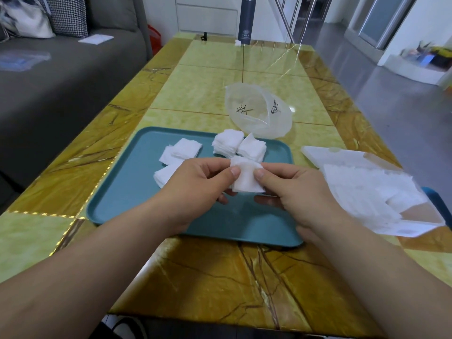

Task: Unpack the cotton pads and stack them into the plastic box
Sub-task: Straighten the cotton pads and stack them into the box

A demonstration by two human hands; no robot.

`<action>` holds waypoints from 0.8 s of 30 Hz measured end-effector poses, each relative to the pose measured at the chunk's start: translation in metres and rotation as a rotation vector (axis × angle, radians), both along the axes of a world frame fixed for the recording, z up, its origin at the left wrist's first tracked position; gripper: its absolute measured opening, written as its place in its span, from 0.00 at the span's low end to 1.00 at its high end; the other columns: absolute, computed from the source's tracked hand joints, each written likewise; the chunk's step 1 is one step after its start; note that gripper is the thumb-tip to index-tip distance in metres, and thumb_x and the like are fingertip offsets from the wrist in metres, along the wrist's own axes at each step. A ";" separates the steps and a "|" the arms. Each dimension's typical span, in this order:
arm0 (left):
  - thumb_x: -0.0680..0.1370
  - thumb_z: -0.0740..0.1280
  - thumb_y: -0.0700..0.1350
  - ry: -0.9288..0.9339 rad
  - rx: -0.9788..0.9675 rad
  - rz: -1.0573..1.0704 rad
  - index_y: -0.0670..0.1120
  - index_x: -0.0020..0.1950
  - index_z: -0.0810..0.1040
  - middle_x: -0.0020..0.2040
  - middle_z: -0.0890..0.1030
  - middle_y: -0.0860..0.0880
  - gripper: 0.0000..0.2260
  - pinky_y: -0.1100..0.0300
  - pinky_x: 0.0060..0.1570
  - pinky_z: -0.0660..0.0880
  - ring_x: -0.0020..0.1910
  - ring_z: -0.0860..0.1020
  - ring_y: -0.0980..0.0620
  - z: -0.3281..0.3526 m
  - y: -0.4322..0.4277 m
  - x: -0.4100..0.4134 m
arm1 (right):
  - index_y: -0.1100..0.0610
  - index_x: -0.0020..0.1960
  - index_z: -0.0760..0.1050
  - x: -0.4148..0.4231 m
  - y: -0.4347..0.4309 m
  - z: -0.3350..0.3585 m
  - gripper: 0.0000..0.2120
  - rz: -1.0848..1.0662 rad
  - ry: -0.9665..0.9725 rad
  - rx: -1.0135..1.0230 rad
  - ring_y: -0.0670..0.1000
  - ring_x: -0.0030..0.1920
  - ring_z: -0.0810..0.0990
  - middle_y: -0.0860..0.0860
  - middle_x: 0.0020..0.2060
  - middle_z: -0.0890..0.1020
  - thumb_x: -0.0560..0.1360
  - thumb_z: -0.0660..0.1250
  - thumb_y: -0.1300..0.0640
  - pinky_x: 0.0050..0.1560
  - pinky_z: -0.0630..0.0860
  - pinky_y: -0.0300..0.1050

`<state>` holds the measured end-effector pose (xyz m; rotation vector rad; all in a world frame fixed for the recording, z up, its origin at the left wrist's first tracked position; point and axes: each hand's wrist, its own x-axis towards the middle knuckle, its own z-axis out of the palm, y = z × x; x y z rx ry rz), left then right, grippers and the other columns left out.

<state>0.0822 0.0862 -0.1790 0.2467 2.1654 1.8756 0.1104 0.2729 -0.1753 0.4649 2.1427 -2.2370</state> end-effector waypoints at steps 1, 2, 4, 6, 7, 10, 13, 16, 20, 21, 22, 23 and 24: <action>0.84 0.67 0.44 -0.001 -0.004 -0.007 0.48 0.55 0.87 0.44 0.85 0.44 0.09 0.57 0.42 0.79 0.40 0.80 0.55 0.000 0.000 0.000 | 0.58 0.56 0.87 0.000 0.000 0.000 0.08 -0.005 0.004 0.009 0.50 0.48 0.88 0.53 0.45 0.89 0.78 0.73 0.62 0.47 0.86 0.47; 0.84 0.67 0.45 -0.003 -0.012 -0.010 0.49 0.54 0.88 0.46 0.86 0.42 0.09 0.56 0.42 0.78 0.42 0.80 0.54 -0.001 0.000 0.000 | 0.58 0.55 0.87 0.000 0.000 0.000 0.07 -0.015 0.006 0.017 0.50 0.47 0.88 0.53 0.45 0.89 0.78 0.73 0.62 0.48 0.86 0.48; 0.84 0.66 0.46 -0.022 -0.022 0.006 0.50 0.54 0.88 0.48 0.86 0.41 0.09 0.55 0.41 0.77 0.43 0.80 0.52 -0.002 -0.001 -0.001 | 0.58 0.53 0.87 -0.001 0.001 0.000 0.06 -0.043 0.005 0.017 0.50 0.44 0.87 0.53 0.42 0.89 0.78 0.73 0.62 0.47 0.87 0.48; 0.84 0.66 0.46 -0.056 -0.005 0.041 0.50 0.53 0.88 0.46 0.86 0.43 0.10 0.57 0.39 0.75 0.42 0.81 0.54 -0.003 -0.001 -0.003 | 0.58 0.51 0.86 -0.001 0.003 0.001 0.04 -0.078 0.006 -0.006 0.47 0.39 0.86 0.52 0.38 0.88 0.78 0.73 0.63 0.45 0.87 0.47; 0.84 0.67 0.46 -0.070 0.003 0.058 0.50 0.53 0.88 0.45 0.86 0.44 0.10 0.57 0.38 0.74 0.41 0.81 0.55 -0.002 -0.002 -0.004 | 0.59 0.51 0.86 -0.001 0.004 0.002 0.04 -0.088 0.010 -0.010 0.46 0.37 0.86 0.51 0.36 0.88 0.78 0.72 0.64 0.45 0.87 0.46; 0.84 0.67 0.45 -0.080 0.017 0.073 0.49 0.52 0.89 0.44 0.85 0.44 0.10 0.57 0.38 0.74 0.40 0.81 0.55 -0.002 -0.003 -0.004 | 0.60 0.50 0.86 0.000 0.006 0.004 0.03 -0.059 0.025 0.010 0.48 0.38 0.85 0.53 0.36 0.87 0.76 0.75 0.63 0.47 0.87 0.48; 0.84 0.66 0.45 -0.076 0.012 0.057 0.47 0.54 0.88 0.49 0.86 0.40 0.10 0.58 0.38 0.75 0.41 0.81 0.55 -0.002 -0.002 -0.004 | 0.60 0.50 0.86 0.002 0.005 0.003 0.06 -0.048 0.029 0.022 0.50 0.39 0.86 0.53 0.38 0.88 0.73 0.78 0.63 0.46 0.86 0.49; 0.84 0.67 0.44 -0.101 0.048 0.055 0.47 0.53 0.88 0.47 0.86 0.41 0.10 0.57 0.39 0.76 0.41 0.81 0.54 -0.001 0.001 -0.004 | 0.59 0.47 0.86 0.001 0.005 0.003 0.05 -0.069 0.047 0.051 0.48 0.38 0.85 0.51 0.37 0.88 0.72 0.79 0.63 0.43 0.85 0.46; 0.83 0.67 0.44 -0.121 0.074 0.105 0.45 0.51 0.88 0.43 0.85 0.45 0.09 0.57 0.38 0.76 0.41 0.82 0.53 -0.003 0.001 -0.006 | 0.60 0.44 0.85 0.001 0.006 0.004 0.04 -0.090 0.089 0.089 0.47 0.35 0.84 0.50 0.34 0.86 0.71 0.79 0.64 0.41 0.83 0.46; 0.83 0.67 0.44 -0.122 0.076 0.123 0.46 0.51 0.88 0.42 0.85 0.46 0.10 0.57 0.38 0.76 0.40 0.82 0.53 -0.004 0.000 -0.007 | 0.60 0.43 0.84 0.001 0.007 0.004 0.04 -0.091 0.097 0.097 0.47 0.35 0.84 0.50 0.34 0.86 0.71 0.79 0.64 0.41 0.83 0.46; 0.83 0.67 0.44 -0.119 0.068 0.139 0.46 0.51 0.88 0.42 0.85 0.46 0.10 0.58 0.37 0.76 0.40 0.82 0.53 -0.005 -0.001 -0.007 | 0.60 0.42 0.84 0.001 0.008 0.005 0.04 -0.094 0.105 0.104 0.48 0.35 0.84 0.51 0.34 0.86 0.72 0.79 0.65 0.41 0.83 0.46; 0.84 0.67 0.45 -0.112 0.047 0.152 0.46 0.51 0.88 0.43 0.85 0.47 0.10 0.59 0.37 0.76 0.40 0.83 0.54 -0.005 -0.002 -0.008 | 0.59 0.41 0.83 0.001 0.009 0.007 0.05 -0.093 0.118 0.103 0.49 0.36 0.84 0.51 0.34 0.86 0.72 0.78 0.65 0.41 0.83 0.47; 0.84 0.66 0.46 -0.107 0.021 0.160 0.47 0.51 0.87 0.43 0.85 0.47 0.10 0.59 0.36 0.76 0.40 0.83 0.54 -0.006 -0.003 -0.008 | 0.59 0.41 0.82 0.000 0.010 0.008 0.06 -0.078 0.135 0.088 0.50 0.36 0.83 0.52 0.34 0.85 0.72 0.77 0.66 0.40 0.83 0.47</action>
